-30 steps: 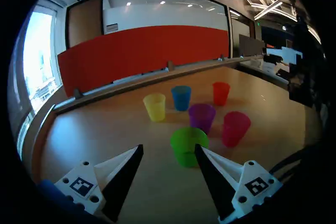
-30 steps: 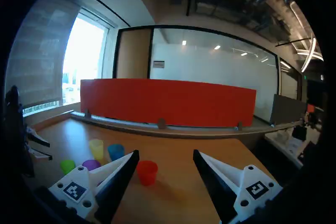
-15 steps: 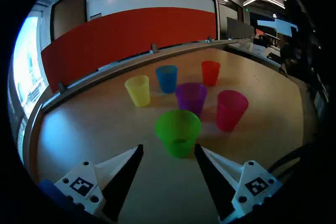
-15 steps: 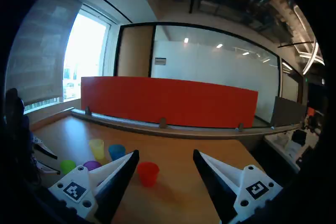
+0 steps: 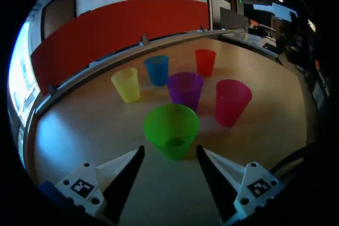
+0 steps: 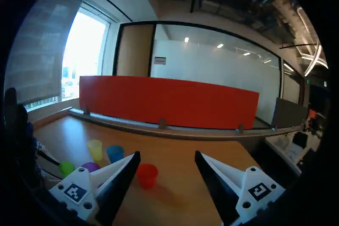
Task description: Pour water
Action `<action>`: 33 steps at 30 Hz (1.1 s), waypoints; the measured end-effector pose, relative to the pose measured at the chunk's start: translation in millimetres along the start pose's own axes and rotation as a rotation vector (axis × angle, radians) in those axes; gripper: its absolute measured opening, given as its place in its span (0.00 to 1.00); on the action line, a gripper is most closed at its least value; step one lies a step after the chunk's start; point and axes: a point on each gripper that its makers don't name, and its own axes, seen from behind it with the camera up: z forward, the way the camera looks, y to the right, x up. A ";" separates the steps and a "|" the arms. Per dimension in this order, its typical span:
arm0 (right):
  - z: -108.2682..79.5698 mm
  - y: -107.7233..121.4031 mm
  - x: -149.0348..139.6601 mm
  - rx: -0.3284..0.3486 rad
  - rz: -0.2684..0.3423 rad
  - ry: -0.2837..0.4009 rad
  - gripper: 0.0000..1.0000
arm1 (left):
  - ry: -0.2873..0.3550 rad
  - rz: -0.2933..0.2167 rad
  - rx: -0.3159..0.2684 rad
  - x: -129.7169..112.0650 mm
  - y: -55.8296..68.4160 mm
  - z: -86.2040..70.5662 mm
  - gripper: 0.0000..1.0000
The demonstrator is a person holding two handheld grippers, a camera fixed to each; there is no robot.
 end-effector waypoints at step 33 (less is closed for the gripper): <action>11.7 -2.1 -2.4 0.007 -0.007 -0.025 1.00 | 0.009 -0.005 -0.040 13.4 1.2 31.0 0.90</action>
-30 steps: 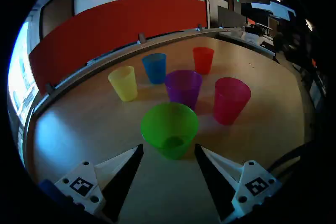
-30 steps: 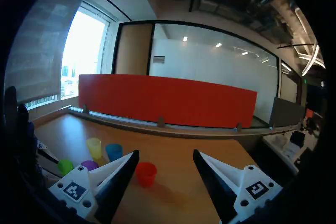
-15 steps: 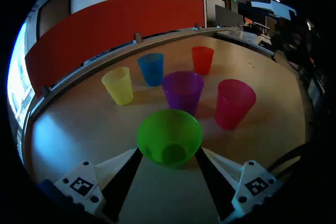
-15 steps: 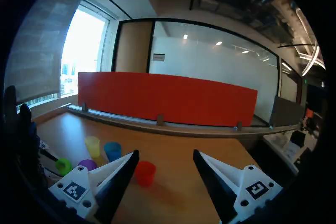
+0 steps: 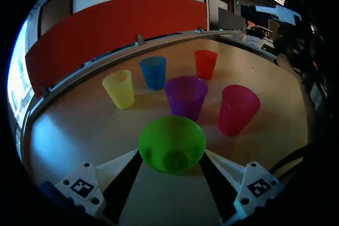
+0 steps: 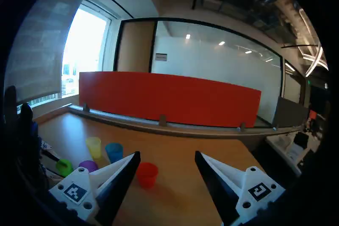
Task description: Pour water
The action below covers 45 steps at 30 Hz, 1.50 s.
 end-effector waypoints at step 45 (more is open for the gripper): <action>45.3 -50.2 18.0 0.184 -0.083 -0.031 1.00 | 0.107 -0.129 0.088 54.0 5.8 -79.5 0.85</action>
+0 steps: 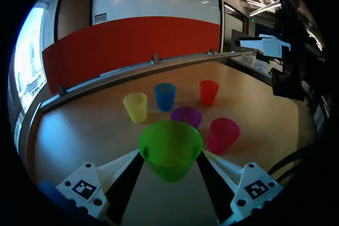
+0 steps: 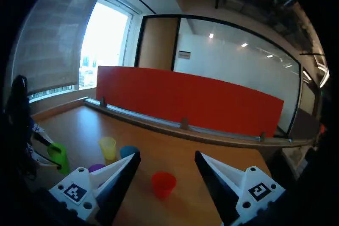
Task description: Pour water
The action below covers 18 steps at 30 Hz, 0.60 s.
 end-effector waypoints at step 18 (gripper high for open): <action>53.1 -43.5 -6.3 0.197 -0.112 -0.108 0.99 | 0.032 -0.080 0.072 17.4 -0.7 -45.8 0.85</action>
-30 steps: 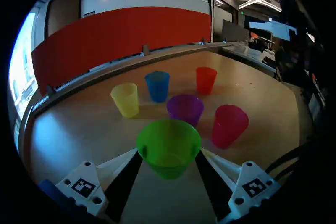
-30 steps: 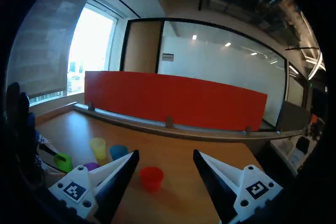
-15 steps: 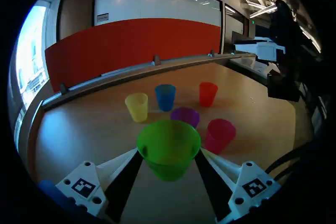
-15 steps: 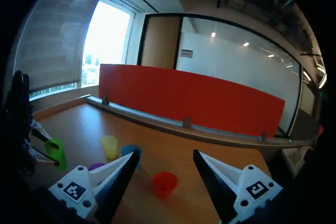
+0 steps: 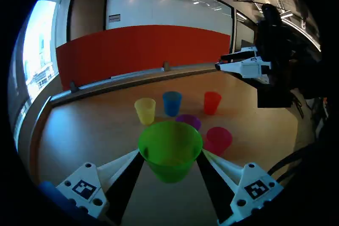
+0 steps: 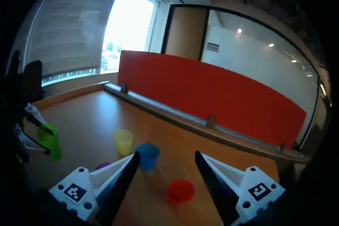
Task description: Pour water
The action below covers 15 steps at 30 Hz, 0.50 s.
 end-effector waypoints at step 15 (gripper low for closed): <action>52.1 -27.3 -21.5 0.114 -0.018 -0.118 1.00 | 0.000 -0.038 0.021 -2.8 2.5 -13.9 0.85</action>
